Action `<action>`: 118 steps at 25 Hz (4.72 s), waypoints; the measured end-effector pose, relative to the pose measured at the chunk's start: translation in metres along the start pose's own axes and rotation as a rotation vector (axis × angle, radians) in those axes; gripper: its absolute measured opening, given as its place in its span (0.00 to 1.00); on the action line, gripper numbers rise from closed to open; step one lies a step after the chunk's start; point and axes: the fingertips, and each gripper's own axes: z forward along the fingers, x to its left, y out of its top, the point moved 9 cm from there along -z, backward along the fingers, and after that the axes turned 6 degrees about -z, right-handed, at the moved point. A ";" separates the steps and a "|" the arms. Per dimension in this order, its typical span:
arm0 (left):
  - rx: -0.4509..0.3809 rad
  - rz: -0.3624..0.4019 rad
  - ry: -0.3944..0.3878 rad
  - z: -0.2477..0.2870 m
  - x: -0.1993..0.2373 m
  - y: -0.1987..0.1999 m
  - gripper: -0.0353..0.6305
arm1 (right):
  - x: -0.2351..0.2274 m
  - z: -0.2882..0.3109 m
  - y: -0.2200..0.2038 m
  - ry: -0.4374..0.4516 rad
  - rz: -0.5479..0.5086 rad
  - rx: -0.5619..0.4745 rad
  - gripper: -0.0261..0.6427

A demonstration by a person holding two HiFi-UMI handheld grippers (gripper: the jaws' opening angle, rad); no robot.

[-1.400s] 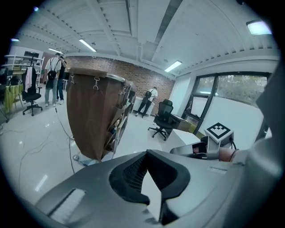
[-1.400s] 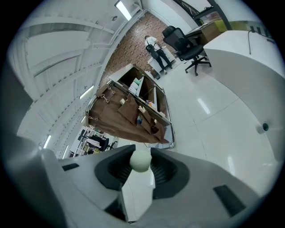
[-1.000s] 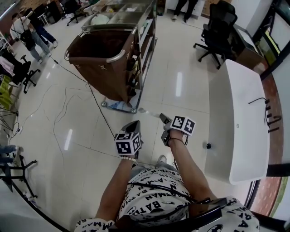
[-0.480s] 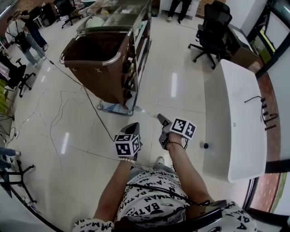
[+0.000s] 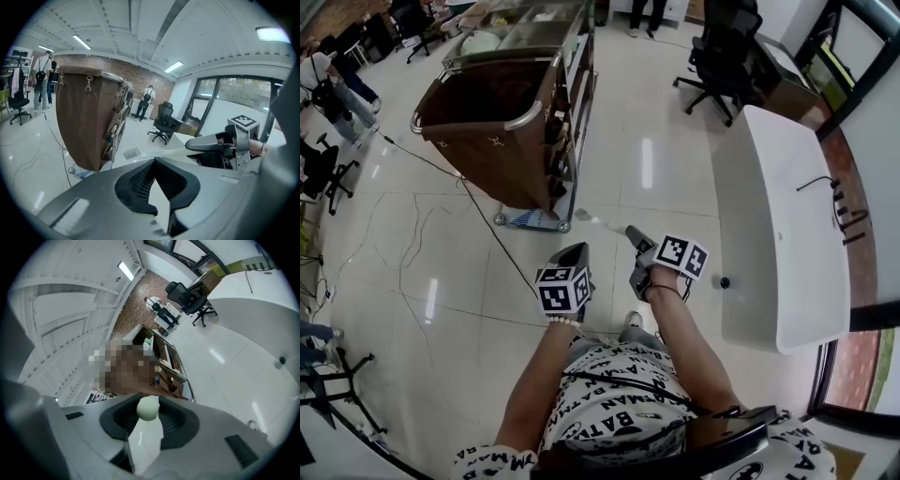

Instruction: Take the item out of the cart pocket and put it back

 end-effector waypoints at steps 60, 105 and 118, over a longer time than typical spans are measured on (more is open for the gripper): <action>0.292 -0.001 0.234 0.280 0.187 0.007 0.06 | -0.179 0.420 0.015 -0.081 0.044 0.391 0.22; 0.175 -0.024 0.215 0.134 0.152 -0.014 0.06 | -0.069 0.262 -0.016 0.071 -0.521 0.178 0.48; -0.146 -0.089 0.040 -0.077 0.065 0.020 0.06 | 0.107 0.055 -0.029 0.190 -0.688 0.030 0.19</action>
